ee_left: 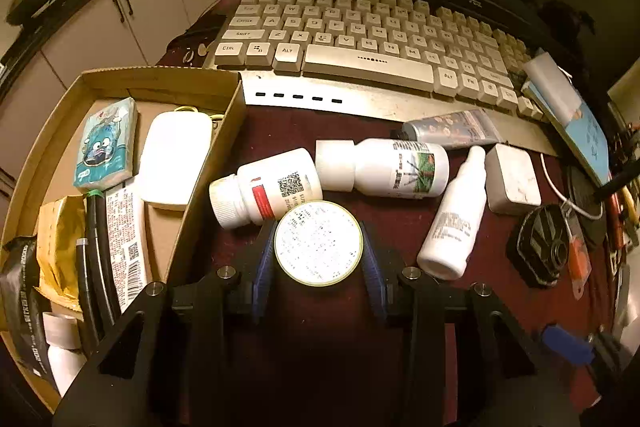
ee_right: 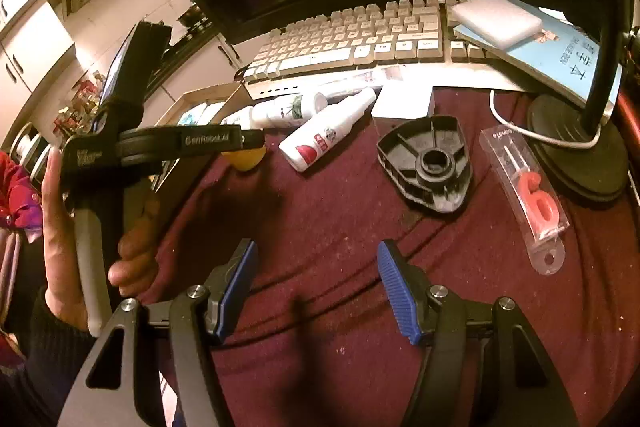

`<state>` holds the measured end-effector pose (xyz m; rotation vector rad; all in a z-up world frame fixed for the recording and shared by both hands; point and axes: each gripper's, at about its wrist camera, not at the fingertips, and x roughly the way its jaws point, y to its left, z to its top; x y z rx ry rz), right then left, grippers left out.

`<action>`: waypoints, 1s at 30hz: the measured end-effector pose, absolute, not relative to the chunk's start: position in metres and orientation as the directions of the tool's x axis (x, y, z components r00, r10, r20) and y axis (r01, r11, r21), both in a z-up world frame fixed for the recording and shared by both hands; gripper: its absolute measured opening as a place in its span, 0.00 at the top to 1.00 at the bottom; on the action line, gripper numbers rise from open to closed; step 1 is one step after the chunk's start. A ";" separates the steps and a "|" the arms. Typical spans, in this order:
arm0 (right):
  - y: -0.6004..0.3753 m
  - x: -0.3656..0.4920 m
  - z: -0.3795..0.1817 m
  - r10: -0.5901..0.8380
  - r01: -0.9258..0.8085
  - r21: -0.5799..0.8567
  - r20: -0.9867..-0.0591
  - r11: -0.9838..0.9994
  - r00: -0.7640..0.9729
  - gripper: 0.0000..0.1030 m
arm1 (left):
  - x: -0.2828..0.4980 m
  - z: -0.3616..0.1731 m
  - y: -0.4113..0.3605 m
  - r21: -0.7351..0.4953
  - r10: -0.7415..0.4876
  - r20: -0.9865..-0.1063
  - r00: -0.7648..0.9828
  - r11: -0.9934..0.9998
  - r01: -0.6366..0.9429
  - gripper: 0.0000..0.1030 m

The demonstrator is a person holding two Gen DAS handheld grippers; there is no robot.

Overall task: Organize objects
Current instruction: 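Grasp the round yellow-rimmed cream jar with the left tool, then grasp the white red-labelled spray bottle with the right tool while the left tool holds the jar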

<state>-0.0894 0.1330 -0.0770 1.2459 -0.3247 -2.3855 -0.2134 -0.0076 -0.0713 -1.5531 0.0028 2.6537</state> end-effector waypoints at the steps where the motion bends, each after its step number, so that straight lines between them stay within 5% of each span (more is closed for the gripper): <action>1: 0.132 -0.091 -0.076 -0.470 0.261 0.391 -0.723 -0.883 -0.506 0.39 | -0.210 -0.071 -0.008 -0.032 0.057 -0.871 -0.488 -0.998 -0.060 0.61; 21: 0.086 -0.150 -0.071 -0.377 0.223 0.306 -0.783 -0.926 -0.494 0.41 | -0.103 -0.072 -0.021 -0.088 0.152 -0.872 -0.464 -0.984 -0.157 0.61; 30: 0.057 -0.188 -0.081 -0.260 0.154 0.211 -0.839 -0.965 -0.479 0.61 | -0.103 -0.072 -0.024 -0.095 0.171 -0.861 -0.479 -0.979 -0.180 0.61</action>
